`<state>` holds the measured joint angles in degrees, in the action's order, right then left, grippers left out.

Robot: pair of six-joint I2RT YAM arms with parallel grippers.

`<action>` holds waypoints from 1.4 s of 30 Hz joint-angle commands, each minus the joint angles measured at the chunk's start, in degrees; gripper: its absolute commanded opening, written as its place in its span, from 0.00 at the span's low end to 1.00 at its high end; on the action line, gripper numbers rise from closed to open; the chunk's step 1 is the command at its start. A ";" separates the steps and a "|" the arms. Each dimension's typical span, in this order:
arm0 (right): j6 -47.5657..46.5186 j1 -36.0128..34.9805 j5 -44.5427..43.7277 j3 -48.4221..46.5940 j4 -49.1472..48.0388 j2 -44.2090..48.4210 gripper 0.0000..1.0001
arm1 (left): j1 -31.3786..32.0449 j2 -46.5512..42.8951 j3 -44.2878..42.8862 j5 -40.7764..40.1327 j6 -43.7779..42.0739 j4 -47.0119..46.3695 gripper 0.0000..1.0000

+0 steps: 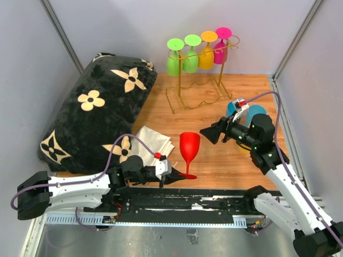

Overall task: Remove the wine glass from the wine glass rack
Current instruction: Place the wine glass at the center of the board.

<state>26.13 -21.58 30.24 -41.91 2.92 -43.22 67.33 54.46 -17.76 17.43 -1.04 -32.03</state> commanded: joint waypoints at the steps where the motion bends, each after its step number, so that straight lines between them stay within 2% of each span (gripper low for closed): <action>1: 0.97 0.09 8.72 -3.18 0.29 -4.00 0.80 | 0.35 -4.65 1.70 4.41 -7.37 -3.69 0.01; 5: 7.16 0.07 26.27 -3.88 -8.18 -9.19 0.83 | 0.35 -6.88 1.62 9.10 -7.88 -0.78 0.00; 8: 10.17 -0.09 28.34 -3.86 -11.80 -10.65 0.84 | 0.41 -8.43 0.35 14.60 -7.18 0.54 0.00; 12: 9.31 -0.26 31.90 -3.85 -10.42 -12.12 0.81 | 0.38 -10.31 2.00 13.35 -7.01 -0.63 0.00; 19: 7.35 -1.34 45.27 -4.94 -6.50 -13.75 0.69 | 0.41 -8.34 2.10 12.10 -7.30 1.36 0.00; 25: -1.12 -1.45 47.51 -6.44 3.72 -12.19 0.61 | 0.35 -9.14 1.85 9.59 -8.51 4.34 0.00; 29: -0.66 -1.69 48.72 -6.60 3.85 -12.32 0.48 | 0.36 -11.90 1.95 7.52 -8.86 7.77 0.01; 32: -0.54 -2.00 48.90 -6.70 3.88 -12.82 0.44 | 0.36 -13.46 1.69 4.16 -8.64 11.50 0.01; 35: -0.55 -2.58 48.86 -6.63 3.86 -13.33 0.44 | 0.40 -14.30 1.19 2.18 -8.68 14.08 0.01; 39: -0.79 -3.65 48.35 -6.99 3.76 -13.64 0.51 | 0.35 -14.55 1.09 1.65 -8.76 14.24 0.00; 42: -1.22 -4.14 48.21 -7.26 3.76 -13.21 0.48 | 0.36 -14.23 0.81 1.39 -8.86 14.60 0.01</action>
<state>25.36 -23.49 75.29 -47.09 5.15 -57.34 68.12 40.34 -15.94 25.34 -10.22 -19.03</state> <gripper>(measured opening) 0.505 0.029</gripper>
